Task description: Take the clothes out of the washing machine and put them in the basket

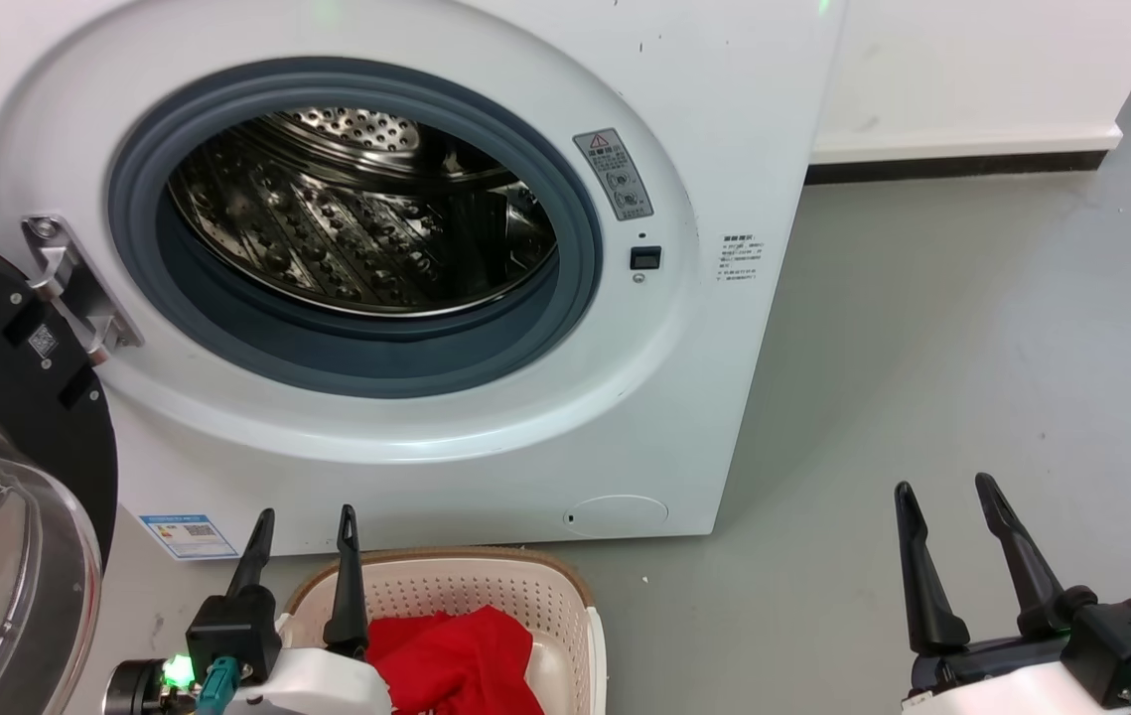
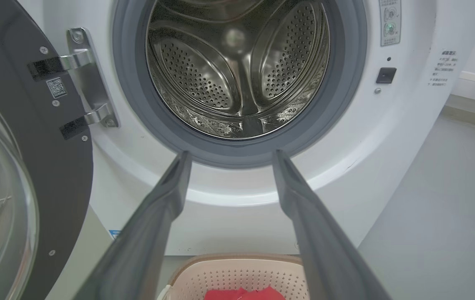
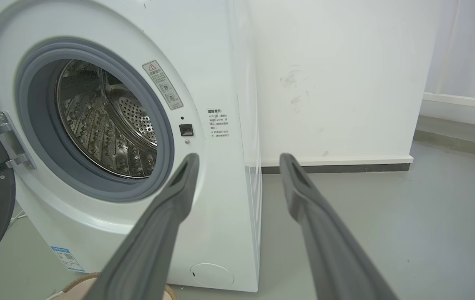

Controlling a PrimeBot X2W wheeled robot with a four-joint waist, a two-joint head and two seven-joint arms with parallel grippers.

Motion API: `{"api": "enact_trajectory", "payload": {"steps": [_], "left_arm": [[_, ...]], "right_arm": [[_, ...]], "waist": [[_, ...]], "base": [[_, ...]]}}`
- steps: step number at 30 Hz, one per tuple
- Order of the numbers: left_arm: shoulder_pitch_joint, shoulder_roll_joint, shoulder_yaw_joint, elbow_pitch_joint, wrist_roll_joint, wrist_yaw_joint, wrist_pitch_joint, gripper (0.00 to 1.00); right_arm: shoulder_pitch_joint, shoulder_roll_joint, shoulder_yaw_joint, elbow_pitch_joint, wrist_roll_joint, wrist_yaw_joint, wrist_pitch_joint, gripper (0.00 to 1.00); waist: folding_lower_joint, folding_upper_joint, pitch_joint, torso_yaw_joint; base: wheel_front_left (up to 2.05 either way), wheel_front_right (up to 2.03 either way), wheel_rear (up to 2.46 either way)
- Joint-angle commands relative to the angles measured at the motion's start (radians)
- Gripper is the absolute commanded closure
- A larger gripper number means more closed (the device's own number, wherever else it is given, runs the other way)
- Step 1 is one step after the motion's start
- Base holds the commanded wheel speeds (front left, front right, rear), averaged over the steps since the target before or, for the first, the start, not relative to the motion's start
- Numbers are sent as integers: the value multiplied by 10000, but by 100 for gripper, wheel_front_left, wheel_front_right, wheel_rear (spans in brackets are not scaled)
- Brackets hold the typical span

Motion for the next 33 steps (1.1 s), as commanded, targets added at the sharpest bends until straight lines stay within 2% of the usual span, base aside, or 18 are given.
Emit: {"api": "enact_trajectory", "payload": {"steps": [1,13,33], "left_arm": [[187,-16,22,-236,63,53,-24,0],[979,-34,-125,-1978,266,407,-25,0],[1081,-40,-137,-1484,176,463,-25,0]], "right_arm": [[111,10,-40,36,13,-7,-23,0],[299,10,-237,205,55,-7,-23,0],[346,10,-352,335,-407,-7,-23,0]], "waist": [[3,0,-123,48],[3,0,-476,52],[3,0,-563,110]], "base": [[0,0,0],[0,0,0],[0,0,0]]}}
